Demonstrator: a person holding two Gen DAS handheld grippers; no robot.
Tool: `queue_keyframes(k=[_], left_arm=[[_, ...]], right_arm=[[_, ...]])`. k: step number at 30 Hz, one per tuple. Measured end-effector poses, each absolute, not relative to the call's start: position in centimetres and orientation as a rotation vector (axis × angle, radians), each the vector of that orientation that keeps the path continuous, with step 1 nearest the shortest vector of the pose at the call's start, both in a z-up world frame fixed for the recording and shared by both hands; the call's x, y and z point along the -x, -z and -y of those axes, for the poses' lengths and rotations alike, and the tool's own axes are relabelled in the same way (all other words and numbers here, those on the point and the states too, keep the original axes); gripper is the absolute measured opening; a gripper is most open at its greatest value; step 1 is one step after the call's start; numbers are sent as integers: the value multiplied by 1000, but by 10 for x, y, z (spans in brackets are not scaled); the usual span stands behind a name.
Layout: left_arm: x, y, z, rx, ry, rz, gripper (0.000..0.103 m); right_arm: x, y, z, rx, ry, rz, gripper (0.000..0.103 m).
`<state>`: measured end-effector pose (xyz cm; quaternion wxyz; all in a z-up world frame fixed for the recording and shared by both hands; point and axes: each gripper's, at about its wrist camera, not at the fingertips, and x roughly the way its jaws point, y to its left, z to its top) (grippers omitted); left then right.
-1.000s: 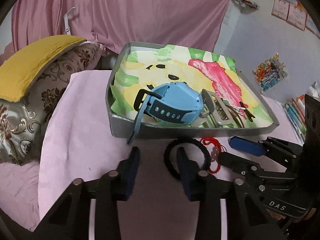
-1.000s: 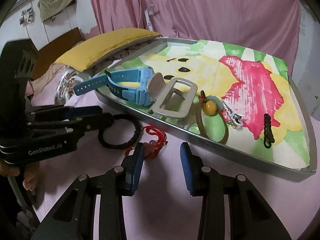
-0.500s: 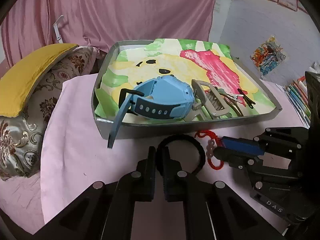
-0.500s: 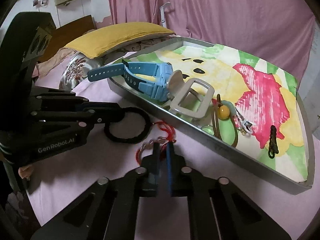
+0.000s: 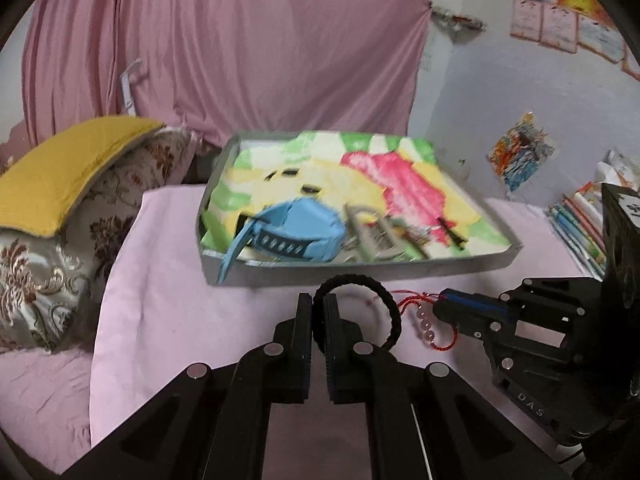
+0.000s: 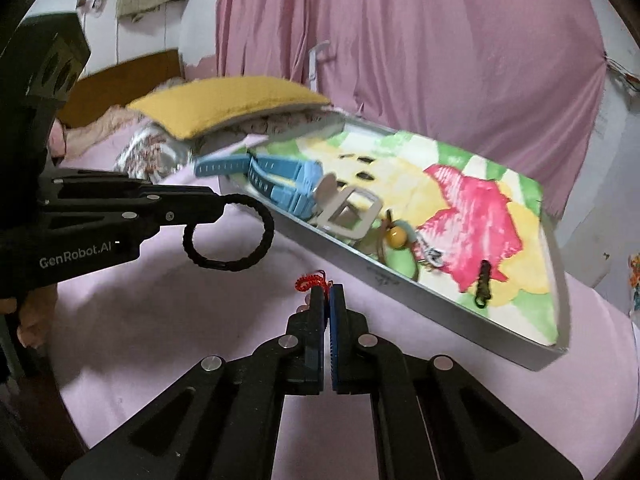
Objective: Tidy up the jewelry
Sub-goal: 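Carry the red bead string into the tray with right while left drops the bracelet there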
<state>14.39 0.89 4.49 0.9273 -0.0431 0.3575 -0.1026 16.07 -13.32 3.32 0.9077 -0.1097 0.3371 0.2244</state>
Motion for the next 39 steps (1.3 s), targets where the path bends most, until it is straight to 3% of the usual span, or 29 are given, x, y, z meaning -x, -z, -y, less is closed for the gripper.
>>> queue_keyframes(k=[21,30,39], left_arm=[[-119,-104,38,124,175,-269,5],[-149,-99,56,109,180,-261,5],[-193,-78,75,95,207,-399,5]], right_arm=[[-118,-99,183,152,-290,-155,2],[-139,-95,201,115,-227,-154,2],[-184,-77,218,54,-178,-250,2]])
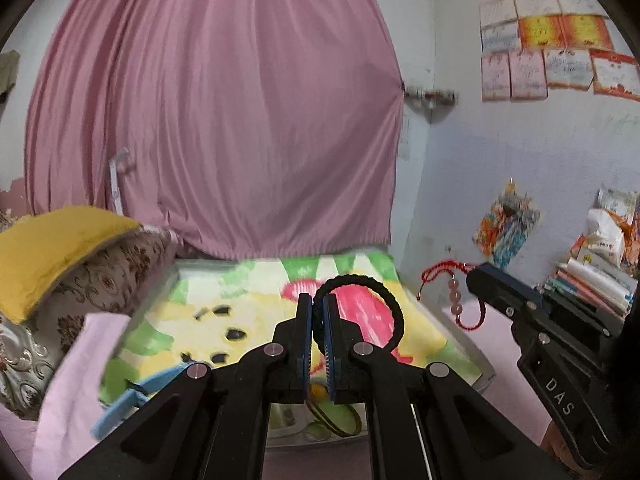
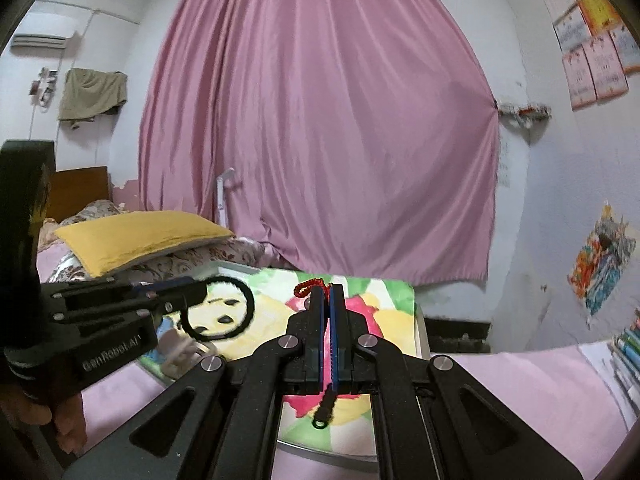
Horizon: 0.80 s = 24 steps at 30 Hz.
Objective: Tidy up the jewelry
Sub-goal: 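Carry the red bead string into the tray with right while left drops the bracelet there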
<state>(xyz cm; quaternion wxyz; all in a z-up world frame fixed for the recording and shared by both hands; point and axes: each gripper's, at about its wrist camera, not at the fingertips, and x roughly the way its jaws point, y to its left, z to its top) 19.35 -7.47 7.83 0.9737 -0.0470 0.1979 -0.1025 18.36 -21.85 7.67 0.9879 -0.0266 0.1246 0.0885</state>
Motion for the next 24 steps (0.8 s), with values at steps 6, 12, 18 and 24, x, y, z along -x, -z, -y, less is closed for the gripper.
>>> queue_keyframes(k=[6,12,18,24], left_arm=[[-223,-60,87,92,224,-530,5],[-237,-48,93,91,234,-615,5],[-242,-39,100,75,246,-677,5],[-249,-32,101,64,234,-730,6]], right_arm=[[-212,-58,236,8,-138,-363,2],[-236,-38,243,-38,-135,-509,2],[-247,-29,248,-49,-122,-578,2],[-253,-25,249,-65,-132,-630,2]])
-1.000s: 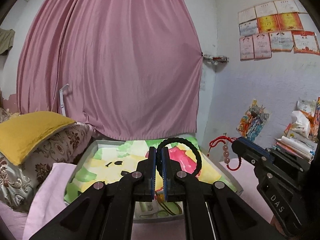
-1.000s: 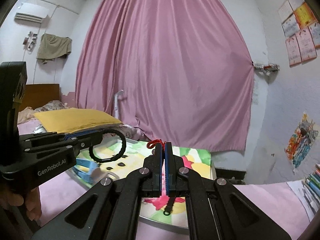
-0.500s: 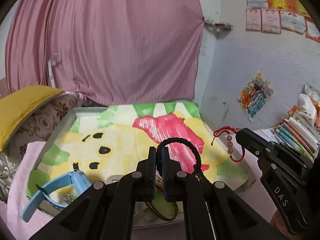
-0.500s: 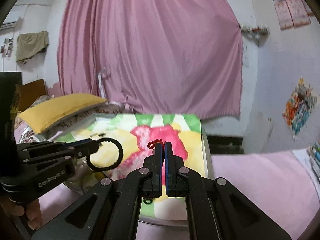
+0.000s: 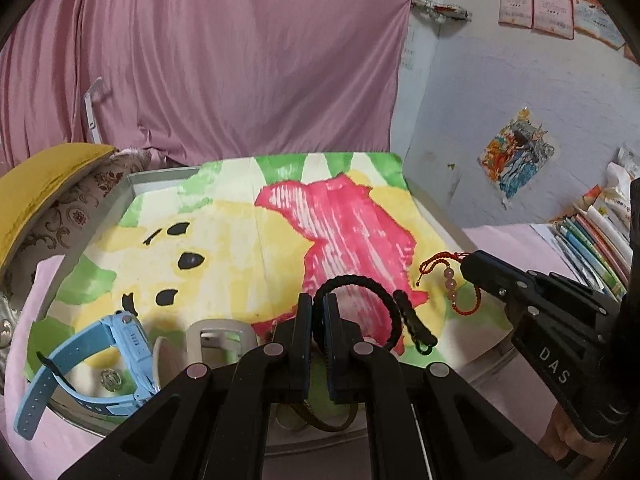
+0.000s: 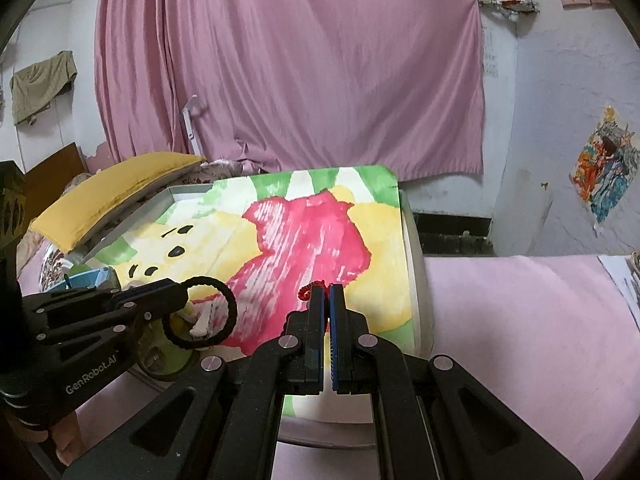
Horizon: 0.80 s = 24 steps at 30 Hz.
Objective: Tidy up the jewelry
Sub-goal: 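Carry the red bead string into the tray with right while left drops the bracelet there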
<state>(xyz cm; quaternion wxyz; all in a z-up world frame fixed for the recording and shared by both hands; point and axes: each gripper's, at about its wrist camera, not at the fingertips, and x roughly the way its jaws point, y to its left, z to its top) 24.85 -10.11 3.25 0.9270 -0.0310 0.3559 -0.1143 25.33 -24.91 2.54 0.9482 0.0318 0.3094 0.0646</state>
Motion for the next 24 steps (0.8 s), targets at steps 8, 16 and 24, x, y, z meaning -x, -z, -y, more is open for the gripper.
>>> queue_keyframes(k=[8,16,24], left_arm=[[-252,-27,101,63,233,-760,6],[-253,-26,100,67,233,-768,6],[-254,-26,100,72,240,-770,6]], right_arm=[[-254,-21,252,-83,-130,-670,2],[-255,-19,252,-98,-128,-689,2],[-255,-18,252,-101,-128,-700,3]])
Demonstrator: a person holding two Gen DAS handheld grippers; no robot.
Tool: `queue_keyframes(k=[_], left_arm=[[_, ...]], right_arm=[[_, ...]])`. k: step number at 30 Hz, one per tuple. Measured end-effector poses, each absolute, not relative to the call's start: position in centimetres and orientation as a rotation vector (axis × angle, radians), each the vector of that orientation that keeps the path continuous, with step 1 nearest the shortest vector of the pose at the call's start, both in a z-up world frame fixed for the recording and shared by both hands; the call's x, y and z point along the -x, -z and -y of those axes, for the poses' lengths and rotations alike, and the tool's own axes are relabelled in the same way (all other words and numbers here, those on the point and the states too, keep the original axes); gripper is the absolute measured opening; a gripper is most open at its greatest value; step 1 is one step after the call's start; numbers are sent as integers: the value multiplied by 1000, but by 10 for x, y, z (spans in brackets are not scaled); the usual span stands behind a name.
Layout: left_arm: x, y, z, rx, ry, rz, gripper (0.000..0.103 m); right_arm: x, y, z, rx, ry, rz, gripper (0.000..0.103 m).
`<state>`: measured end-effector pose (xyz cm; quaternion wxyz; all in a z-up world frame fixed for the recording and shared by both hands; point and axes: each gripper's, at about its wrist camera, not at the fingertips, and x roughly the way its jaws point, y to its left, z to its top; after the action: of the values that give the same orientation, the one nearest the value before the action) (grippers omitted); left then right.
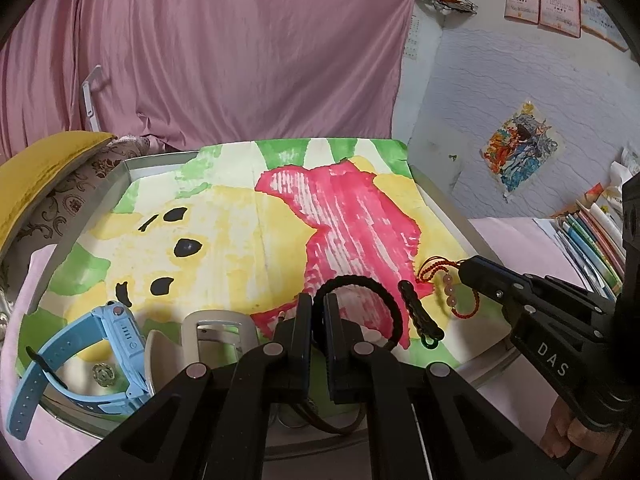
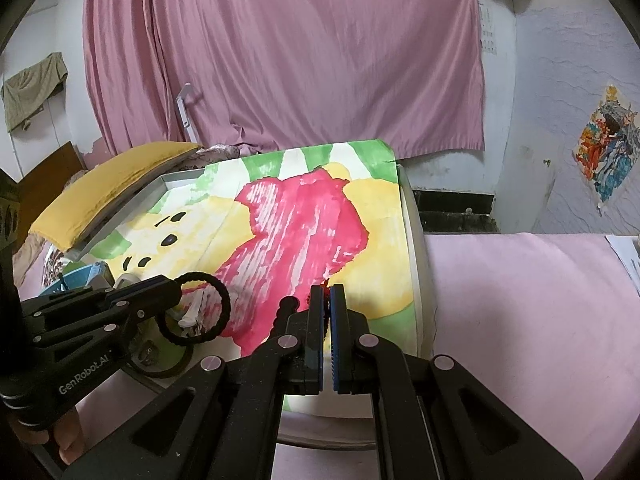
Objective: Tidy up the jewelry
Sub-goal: 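Carry the red bead string into the tray with right while left drops the bracelet there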
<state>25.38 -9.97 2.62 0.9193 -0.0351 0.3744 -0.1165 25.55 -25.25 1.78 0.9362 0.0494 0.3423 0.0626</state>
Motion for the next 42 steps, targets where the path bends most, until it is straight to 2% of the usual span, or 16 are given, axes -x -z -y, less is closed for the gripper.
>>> queue_keyframes(k=[25,27,29,31,33,35,42], left_arm=[[-252,-31,95,96,240,-767,8],[-251,-33,93,100,237,-760,15],[-249,-35,92,104,237,-750,18],[-248,-38,90,105,232,-738,18],[-247,-41,88,106,226,-727,18],[-245,-44,86,107,217,-713,22],[-234,-55,73,129,175,-652,52]], right_arm=[[-250,-21,254,-115,-126,-665,4],[-248,-22,255,-119,-124,-655,4],[-246,-23,255,-124,-126,-643,5],[-244,-24,256,-125,-121,-634,14],[-242,-26,256,-125,-122,-617,35],[-239,-28,256,-122,-126,-596,36],[-226,-39,254,-106,-115,-527,38]])
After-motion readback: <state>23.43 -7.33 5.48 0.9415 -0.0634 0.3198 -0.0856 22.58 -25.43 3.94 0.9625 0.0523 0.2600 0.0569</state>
